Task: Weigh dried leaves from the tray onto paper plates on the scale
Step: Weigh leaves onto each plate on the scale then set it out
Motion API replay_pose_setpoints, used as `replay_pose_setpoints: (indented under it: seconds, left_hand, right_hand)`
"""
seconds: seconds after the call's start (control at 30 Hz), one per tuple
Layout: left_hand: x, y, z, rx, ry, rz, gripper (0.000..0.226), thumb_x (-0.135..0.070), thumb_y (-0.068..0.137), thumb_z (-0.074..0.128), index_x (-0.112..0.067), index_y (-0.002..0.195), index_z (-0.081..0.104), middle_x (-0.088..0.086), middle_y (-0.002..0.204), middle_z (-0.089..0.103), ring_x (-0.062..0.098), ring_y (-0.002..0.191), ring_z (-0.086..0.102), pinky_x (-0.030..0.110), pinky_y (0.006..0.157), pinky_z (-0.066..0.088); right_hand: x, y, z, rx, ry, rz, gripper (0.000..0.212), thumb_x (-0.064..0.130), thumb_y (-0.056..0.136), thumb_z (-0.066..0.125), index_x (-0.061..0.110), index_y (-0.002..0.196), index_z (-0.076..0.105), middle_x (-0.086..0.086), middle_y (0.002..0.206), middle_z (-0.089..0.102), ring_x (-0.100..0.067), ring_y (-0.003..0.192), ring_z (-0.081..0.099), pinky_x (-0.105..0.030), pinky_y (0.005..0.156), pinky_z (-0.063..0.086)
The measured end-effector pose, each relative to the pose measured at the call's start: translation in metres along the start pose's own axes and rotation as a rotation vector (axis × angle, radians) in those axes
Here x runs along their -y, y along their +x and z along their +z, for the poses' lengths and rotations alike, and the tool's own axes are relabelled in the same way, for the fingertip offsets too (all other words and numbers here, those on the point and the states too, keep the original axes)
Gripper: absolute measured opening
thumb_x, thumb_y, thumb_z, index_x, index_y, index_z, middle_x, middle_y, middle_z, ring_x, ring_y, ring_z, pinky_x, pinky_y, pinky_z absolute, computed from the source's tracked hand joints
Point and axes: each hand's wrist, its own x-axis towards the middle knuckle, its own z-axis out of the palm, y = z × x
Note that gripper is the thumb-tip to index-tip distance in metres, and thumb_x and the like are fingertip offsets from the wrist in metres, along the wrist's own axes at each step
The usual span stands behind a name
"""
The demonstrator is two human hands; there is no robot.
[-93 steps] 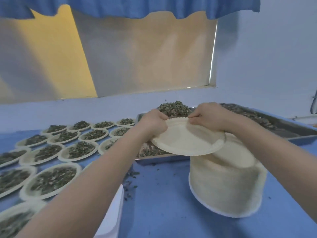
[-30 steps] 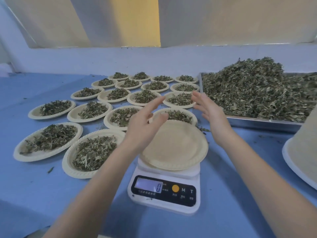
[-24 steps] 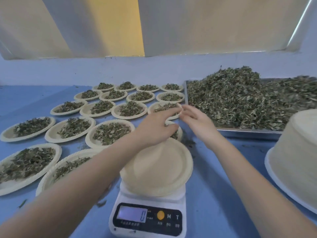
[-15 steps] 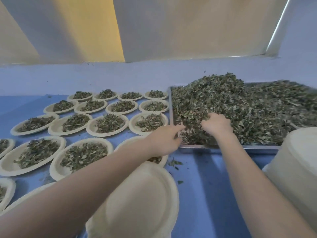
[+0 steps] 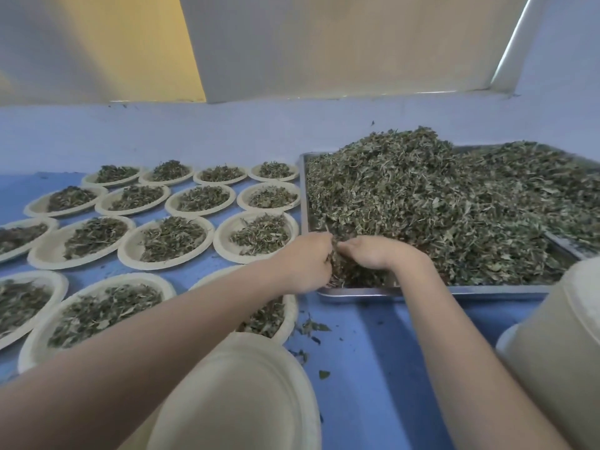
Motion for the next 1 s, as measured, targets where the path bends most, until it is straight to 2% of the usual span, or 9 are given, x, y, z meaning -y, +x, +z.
replay_pose_setpoints:
  seconds: [0.13,0.27,0.33,0.43,0.57,0.7,0.8,0.9,1.0]
  left_hand:
    - [-0.002,0.005,-0.004,0.000,-0.041,-0.050,0.040,-0.002,0.092,0.039,-0.002,0.132,0.041,0.016,0.116,0.055,0.024,0.094,0.052,0.030,0.075,0.043]
    - [-0.008,0.004,-0.008,-0.069,-0.115,-0.065,0.044,0.000,0.093,0.040,-0.003,0.137,0.038,0.016,0.123,0.053,0.026,0.100,0.054,0.034,0.078,0.045]
    - [-0.008,0.001,-0.008,-0.089,-0.143,-0.067,0.046,0.001,0.093,0.041,-0.004,0.139,0.036,0.016,0.123,0.053,0.027,0.103,0.054,0.036,0.083,0.046]
    - [-0.003,-0.006,-0.009,-0.113,-0.173,-0.089,0.052,0.000,0.092,0.042,-0.005,0.143,0.032,0.015,0.133,0.049,0.027,0.115,0.051,0.032,0.086,0.042]
    - [0.000,-0.019,-0.009,-0.148,-0.286,-0.140,0.056,0.001,0.090,0.044,-0.011,0.144,0.033,0.012,0.136,0.048,0.025,0.117,0.053,0.028,0.090,0.042]
    - [-0.006,-0.031,-0.014,-0.217,-0.583,-0.253,0.047,0.002,0.091,0.044,-0.008,0.137,0.040,0.010,0.123,0.054,0.023,0.105,0.060,0.035,0.094,0.048]
    - [-0.018,-0.043,-0.023,-0.223,-1.067,-0.390,0.027,0.003,0.095,0.043,-0.004,0.122,0.045,0.007,0.093,0.055,0.017,0.080,0.061,0.026,0.074,0.054]
    - [-0.025,-0.060,-0.034,-0.233,-1.329,-0.527,0.007,-0.006,0.098,0.042,-0.002,0.100,0.047,0.016,0.091,0.055,0.024,0.072,0.060,0.028,0.062,0.055]
    - [-0.018,-0.083,-0.039,-0.363,-1.450,-0.604,0.017,-0.014,0.097,0.046,0.001,0.105,0.048,0.019,0.097,0.057,0.025,0.067,0.060,0.031,0.057,0.056]
  right_hand:
    - [-0.010,-0.021,-0.005,-0.081,0.148,-0.006,0.070,0.067,0.089,0.038,0.031,0.149,0.027,-0.005,0.156,0.026,-0.028,0.141,0.027,-0.041,0.112,0.025]
    - [0.003,-0.034,0.003,0.078,0.017,0.108,0.109,0.080,0.062,0.060,0.047,0.148,0.002,-0.005,0.158,0.000,-0.039,0.143,0.011,-0.054,0.113,0.021]
    - [0.015,-0.032,0.011,0.066,-0.048,0.053,0.100,0.077,0.066,0.058,0.049,0.146,0.005,-0.003,0.156,0.003,-0.040,0.141,0.009,-0.056,0.111,0.021]
    - [0.029,-0.025,0.019,-0.045,-0.015,-0.042,0.066,0.055,0.080,0.058,0.034,0.137,0.033,-0.011,0.139,0.033,-0.037,0.126,0.034,-0.046,0.097,0.037]
    - [0.036,-0.023,0.021,-0.187,0.010,-0.194,0.004,0.027,0.082,0.058,0.026,0.083,0.054,-0.007,0.096,0.063,-0.026,0.086,0.056,-0.029,0.072,0.045]
    - [0.027,-0.023,0.004,-0.411,0.362,-0.086,0.008,0.022,0.082,0.067,0.028,0.085,0.062,0.006,0.076,0.059,-0.016,0.070,0.058,-0.020,0.061,0.042]
    - [0.031,-0.031,-0.010,-0.532,0.772,0.000,0.007,0.021,0.084,0.066,0.027,0.085,0.063,0.010,0.065,0.057,-0.005,0.045,0.049,-0.012,0.038,0.036]
    - [0.048,-0.053,-0.023,-0.446,1.129,-0.020,0.012,0.014,0.084,0.062,0.020,0.094,0.067,0.002,0.067,0.061,-0.008,0.042,0.052,-0.018,0.041,0.038]
    - [0.078,-0.086,-0.022,-0.293,1.254,-0.182,0.012,0.012,0.083,0.060,0.019,0.088,0.068,-0.003,0.079,0.065,-0.018,0.058,0.057,-0.025,0.054,0.044]
